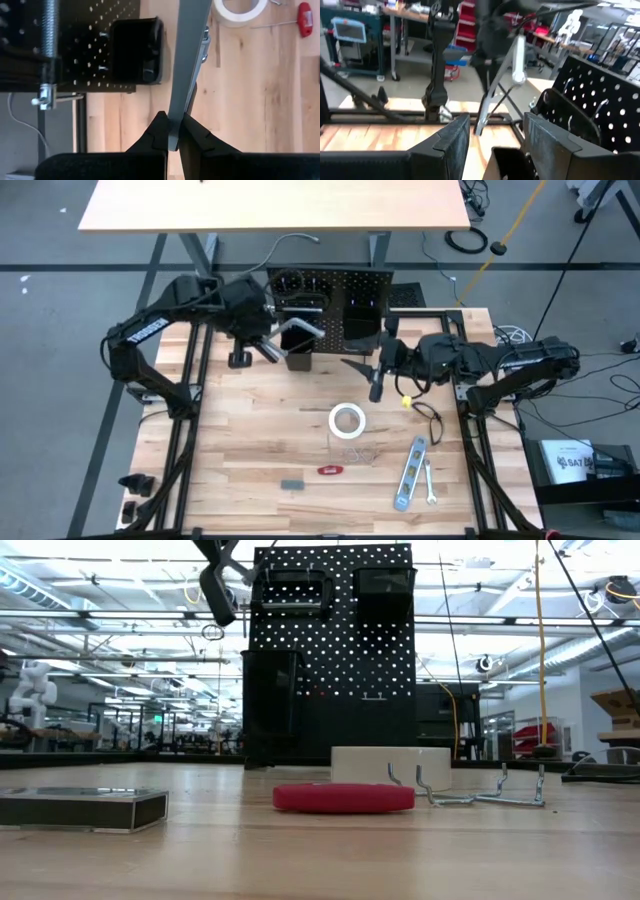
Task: Hang tools onto peg board
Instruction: Hang the gray hacksaw on the black peg board
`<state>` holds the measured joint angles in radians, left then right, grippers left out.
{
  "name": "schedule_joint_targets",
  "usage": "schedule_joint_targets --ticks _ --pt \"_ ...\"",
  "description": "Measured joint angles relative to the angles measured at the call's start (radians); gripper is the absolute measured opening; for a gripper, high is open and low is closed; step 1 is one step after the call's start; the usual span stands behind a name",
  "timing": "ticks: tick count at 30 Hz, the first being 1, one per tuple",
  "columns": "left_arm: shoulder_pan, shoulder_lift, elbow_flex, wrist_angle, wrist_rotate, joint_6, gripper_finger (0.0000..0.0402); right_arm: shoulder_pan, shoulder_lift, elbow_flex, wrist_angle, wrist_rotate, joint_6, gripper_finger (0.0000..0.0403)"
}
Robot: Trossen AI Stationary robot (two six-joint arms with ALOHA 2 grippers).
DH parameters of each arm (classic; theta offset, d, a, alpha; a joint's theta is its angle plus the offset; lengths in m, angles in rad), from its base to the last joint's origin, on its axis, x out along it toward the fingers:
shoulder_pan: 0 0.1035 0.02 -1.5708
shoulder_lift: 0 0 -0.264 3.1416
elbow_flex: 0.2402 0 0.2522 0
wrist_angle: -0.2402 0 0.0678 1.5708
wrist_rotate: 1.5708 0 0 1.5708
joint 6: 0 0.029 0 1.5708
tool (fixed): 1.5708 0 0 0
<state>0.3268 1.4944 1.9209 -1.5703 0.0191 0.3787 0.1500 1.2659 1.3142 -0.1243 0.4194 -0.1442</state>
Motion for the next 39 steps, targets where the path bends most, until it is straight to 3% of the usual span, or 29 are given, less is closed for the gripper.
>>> schedule_joint_targets --ticks 11,27,33,39 --pt "-0.149 0.017 0.0 -0.001 -0.028 -0.105 0.0018 -0.025 0.08 0.152 -0.096 -0.013 0.088 0.018" --pt "-0.171 0.066 0.0 0.002 -0.077 -0.108 0.0018 -0.042 0.252 0.317 -0.209 -0.036 0.193 0.0179" --pt "-0.172 0.066 0.0 0.015 -0.077 -0.109 0.0018 -0.046 0.25 0.318 -0.193 -0.029 0.189 0.0143" --pt "-0.172 0.066 0.0 0.015 -0.059 -0.111 0.0018 -0.046 0.241 0.318 -0.222 -0.033 0.203 0.0076"
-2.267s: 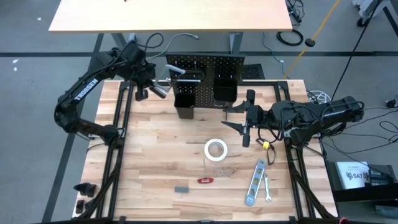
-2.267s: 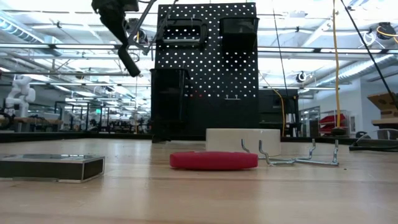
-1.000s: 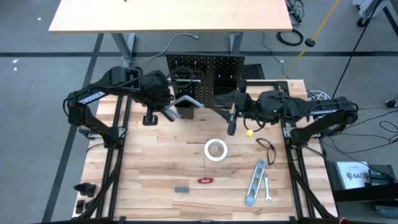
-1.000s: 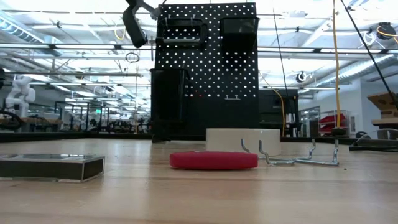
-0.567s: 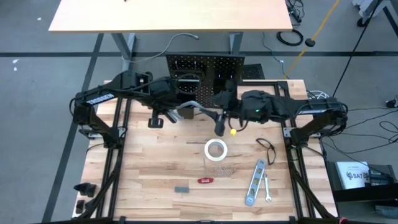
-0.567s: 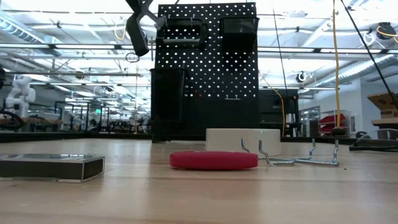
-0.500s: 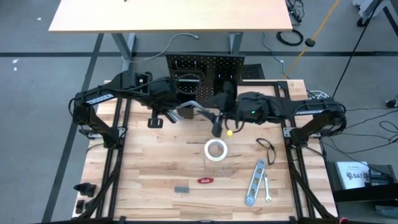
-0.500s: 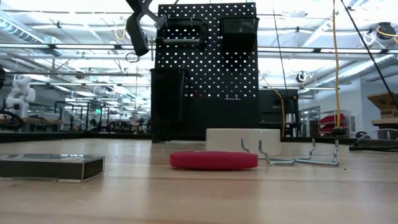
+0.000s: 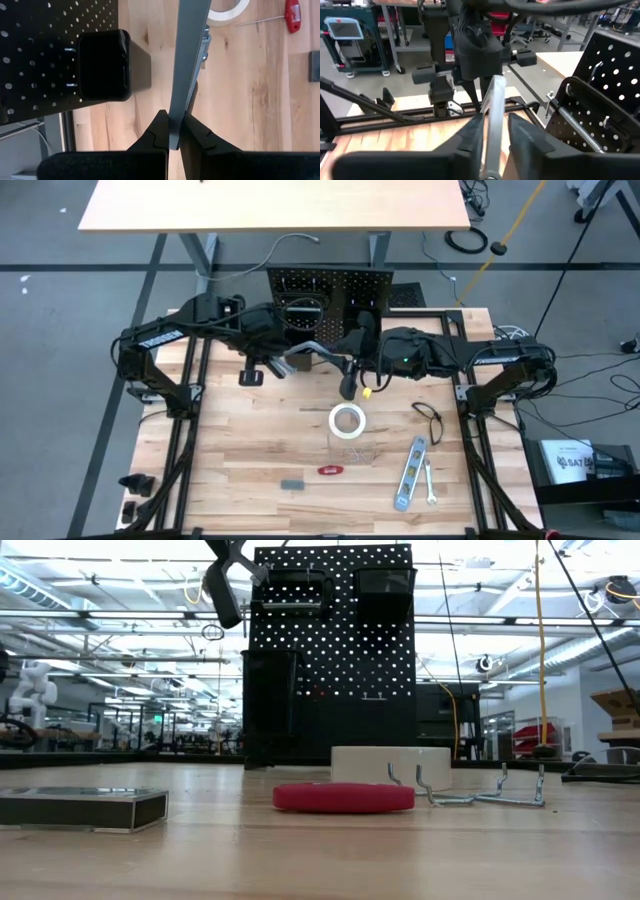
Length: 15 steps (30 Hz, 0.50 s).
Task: Hang tools onto peg board
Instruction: Hang the gray hacksaw on the black peg board
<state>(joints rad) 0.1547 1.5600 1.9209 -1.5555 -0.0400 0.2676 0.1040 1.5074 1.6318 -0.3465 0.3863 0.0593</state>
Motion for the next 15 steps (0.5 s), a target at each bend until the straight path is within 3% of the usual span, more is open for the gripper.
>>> schedule_joint_targets --ticks 4,10,15 --pt "0.0 0.0 0.0 0.007 0.001 0.002 0.0018 0.0 0.0 0.0 -0.015 -0.001 0.002 0.0017" --pt "0.0 0.0 0.0 0.007 0.007 0.004 0.0025 0.002 -0.001 0.0 -0.031 -0.001 -0.016 0.0015" --pt "0.0 0.0 0.0 0.018 0.019 0.032 0.0083 0.012 -0.001 -0.001 -0.073 0.006 -0.029 0.0015"
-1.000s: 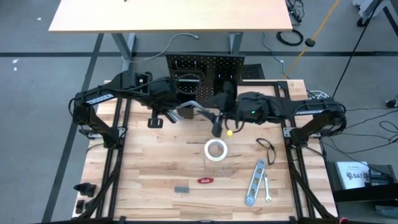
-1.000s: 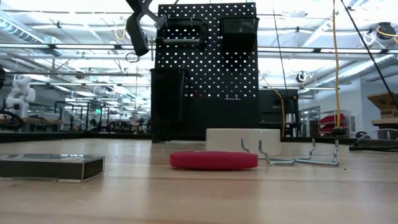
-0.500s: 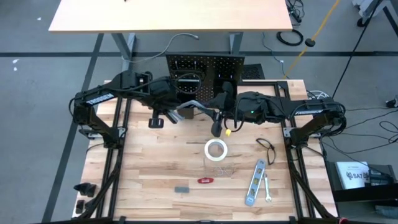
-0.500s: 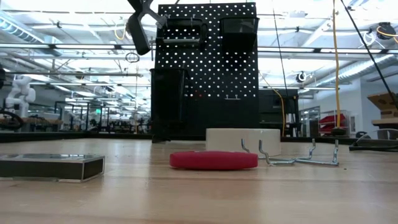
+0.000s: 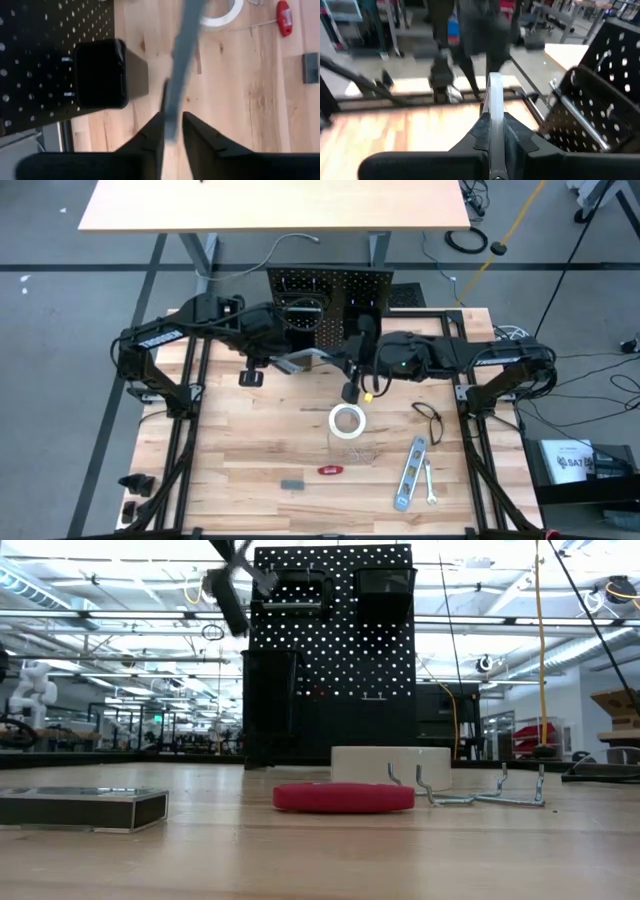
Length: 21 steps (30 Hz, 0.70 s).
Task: Hang tools onto peg board
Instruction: Hang the gray hacksaw on the black peg board
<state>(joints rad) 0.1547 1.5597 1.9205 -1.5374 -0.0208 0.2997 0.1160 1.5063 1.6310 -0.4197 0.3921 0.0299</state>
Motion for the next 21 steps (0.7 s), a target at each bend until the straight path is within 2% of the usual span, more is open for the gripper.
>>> schedule_joint_targets --ticks 3,6,9,13,16,18,21 --pt "0.001 -0.003 0.0 -0.009 -0.001 0.003 0.0128 0.011 -0.004 -0.001 -0.017 0.01 -0.007 0.0015" --pt "0.006 -0.023 0.0 -0.005 -0.004 0.025 0.0161 0.038 -0.013 -0.001 -0.023 0.065 -0.024 0.0015" --pt "0.024 -0.07 0.0 0.033 0.023 0.046 0.0175 0.061 -0.016 -0.001 -0.029 0.081 -0.028 0.0015" --pt "0.061 -0.167 0.0 0.133 0.129 0.05 0.0177 0.087 -0.057 -0.047 0.007 0.116 -0.029 0.0015" --pt "0.076 -0.238 -0.008 0.214 0.195 0.051 0.0177 0.102 -0.117 -0.161 0.138 0.133 -0.047 0.0015" --pt "0.077 -0.277 -0.023 0.258 0.205 0.053 0.0178 0.102 -0.175 -0.271 0.286 0.115 -0.069 0.0015" --pt "0.077 -0.321 -0.048 0.325 0.205 0.048 0.0178 0.089 -0.263 -0.455 0.604 0.009 -0.102 0.0015"
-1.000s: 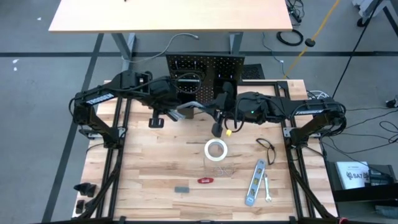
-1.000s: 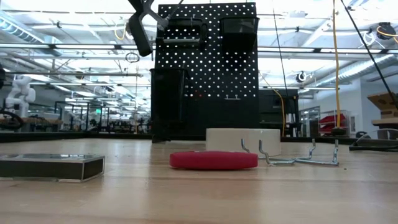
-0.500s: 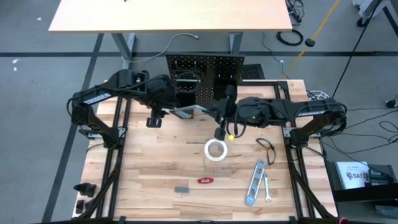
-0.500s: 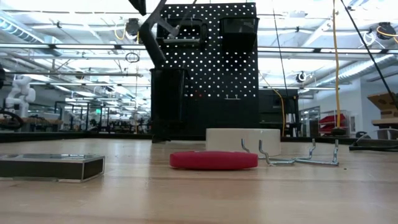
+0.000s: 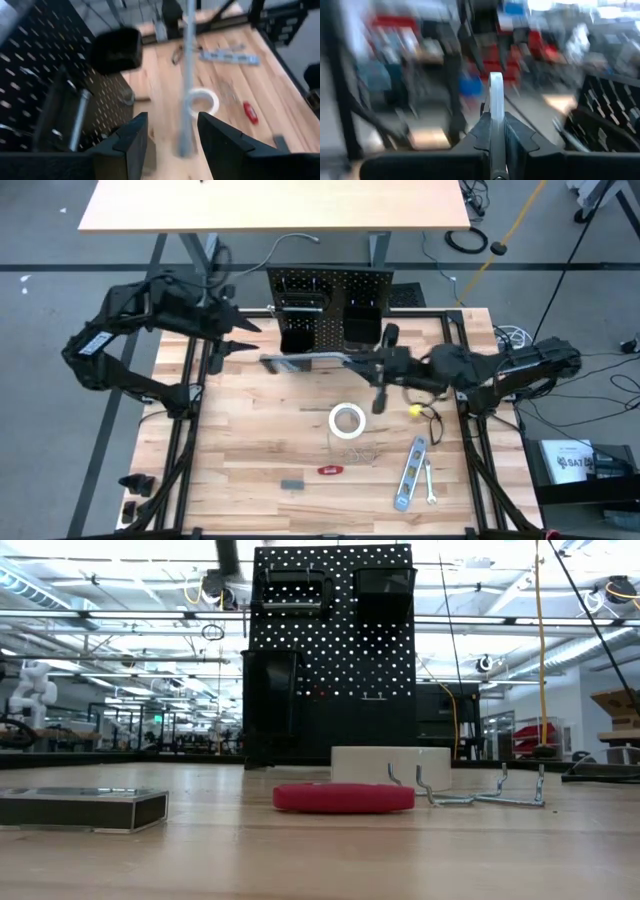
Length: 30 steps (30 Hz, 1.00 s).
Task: Hang tools onto peg board
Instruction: Hang the gray hacksaw on the black peg board
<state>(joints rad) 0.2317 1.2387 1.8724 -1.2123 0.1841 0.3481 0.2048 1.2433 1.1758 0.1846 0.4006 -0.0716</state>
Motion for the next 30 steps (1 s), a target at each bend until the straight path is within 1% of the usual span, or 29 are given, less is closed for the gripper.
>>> schedule_joint_targets --ticks 2,3,5,9,11,14,17,19,21,24,27,28,30 --pt "0.0 -0.027 -0.029 0.042 0.004 0.0 0.0178 -0.022 -0.036 -0.108 0.197 -0.059 -0.007 0.0015" --pt "0.0 -0.039 -0.047 0.064 0.016 0.0 0.0178 -0.035 -0.048 -0.156 0.263 -0.07 -0.012 0.0015" --pt "0.0 -0.056 -0.078 0.098 0.051 0.0 0.0178 -0.061 -0.056 -0.228 0.364 -0.069 -0.016 0.0015" --pt "0.024 -0.104 -0.148 0.155 0.058 0.005 0.0178 -0.106 -0.059 -0.306 0.523 -0.134 -0.013 0.0015" --pt "0.053 -0.15 -0.216 0.221 0.058 0.006 0.0178 -0.119 -0.061 -0.316 0.558 -0.164 -0.003 0.0015" --pt "0.116 -0.222 -0.339 0.32 0.06 0.001 0.0178 -0.141 -0.06 -0.317 0.556 -0.2 0.009 0.0015" --pt "0.173 -0.275 -0.44 0.409 0.116 -0.013 0.0178 -0.162 -0.06 -0.317 0.564 -0.197 0.008 0.0015" --pt "0.203 -0.29 -0.489 0.488 0.157 -0.026 0.0178 -0.182 -0.06 -0.317 0.575 -0.201 0.01 0.0015" --pt "0.236 -0.29 -0.524 0.531 0.18 -0.025 0.0178 -0.206 -0.056 -0.317 0.595 -0.217 0.025 0.0015" --pt "0.311 -0.286 -0.566 0.578 0.277 -0.027 0.0178 -0.233 -0.056 -0.317 0.599 -0.239 0.041 0.0015" --pt "0.418 -0.291 -0.592 0.6 0.379 -0.026 0.0178 -0.255 -0.047 -0.317 0.605 -0.26 0.054 0.0015" --pt "0.458 -0.291 -0.608 0.617 0.423 -0.03 0.0178 -0.264 -0.044 -0.317 0.605 -0.274 0.058 0.0015" --pt "0.525 -0.29 -0.646 0.671 0.56 -0.058 0.0178 -0.277 -0.034 -0.317 0.62 -0.295 0.067 0.0015"
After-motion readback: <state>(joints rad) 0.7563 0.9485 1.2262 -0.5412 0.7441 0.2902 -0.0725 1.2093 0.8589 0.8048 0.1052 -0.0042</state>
